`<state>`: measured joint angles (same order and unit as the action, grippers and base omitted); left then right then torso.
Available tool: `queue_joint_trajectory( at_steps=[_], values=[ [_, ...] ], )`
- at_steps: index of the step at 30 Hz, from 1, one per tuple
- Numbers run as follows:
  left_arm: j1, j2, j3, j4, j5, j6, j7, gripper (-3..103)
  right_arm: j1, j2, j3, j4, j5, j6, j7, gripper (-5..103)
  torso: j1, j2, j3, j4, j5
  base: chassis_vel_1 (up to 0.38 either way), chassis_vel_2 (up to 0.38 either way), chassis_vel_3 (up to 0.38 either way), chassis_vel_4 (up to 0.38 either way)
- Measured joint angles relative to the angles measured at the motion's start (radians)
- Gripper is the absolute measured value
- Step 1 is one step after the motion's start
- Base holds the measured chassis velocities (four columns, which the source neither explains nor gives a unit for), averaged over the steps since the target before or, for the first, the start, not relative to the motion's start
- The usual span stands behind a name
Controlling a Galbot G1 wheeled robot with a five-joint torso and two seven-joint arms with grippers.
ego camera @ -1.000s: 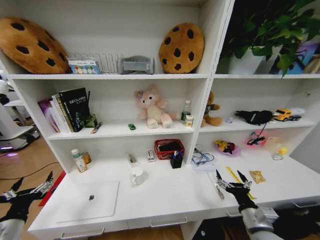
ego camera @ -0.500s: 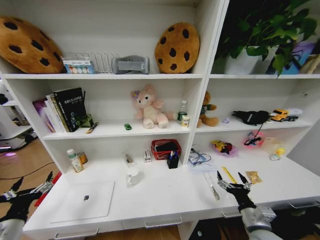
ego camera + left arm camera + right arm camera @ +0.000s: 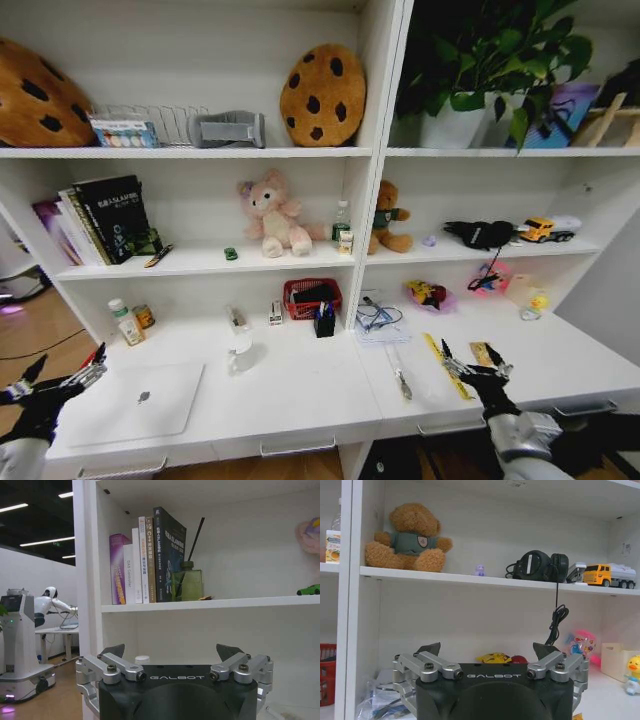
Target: Organize the objects on the table.
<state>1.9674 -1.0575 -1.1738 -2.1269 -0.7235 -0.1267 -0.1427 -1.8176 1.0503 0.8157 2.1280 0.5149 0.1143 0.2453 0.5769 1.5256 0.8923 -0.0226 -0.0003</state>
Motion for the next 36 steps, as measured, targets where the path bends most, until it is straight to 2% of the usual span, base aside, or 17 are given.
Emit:
queue_joint_trajectory(
  at_steps=[21,36],
  values=[
    [0.000,0.000,0.000,0.000,0.000,0.000,0.000,100,0.010,-0.008,-0.004,-0.039,0.004,0.019,-0.001,100,0.000,0.000,0.000,-0.0001,0.0003,-0.123,-0.114,0.120,0.122],
    [0.000,0.000,0.000,0.000,0.000,0.000,0.000,100,0.038,-0.016,-0.007,-0.064,0.031,-0.010,0.008,100,0.000,0.000,0.000,0.0000,0.0001,-0.092,-0.086,0.087,0.092]
  ],
)
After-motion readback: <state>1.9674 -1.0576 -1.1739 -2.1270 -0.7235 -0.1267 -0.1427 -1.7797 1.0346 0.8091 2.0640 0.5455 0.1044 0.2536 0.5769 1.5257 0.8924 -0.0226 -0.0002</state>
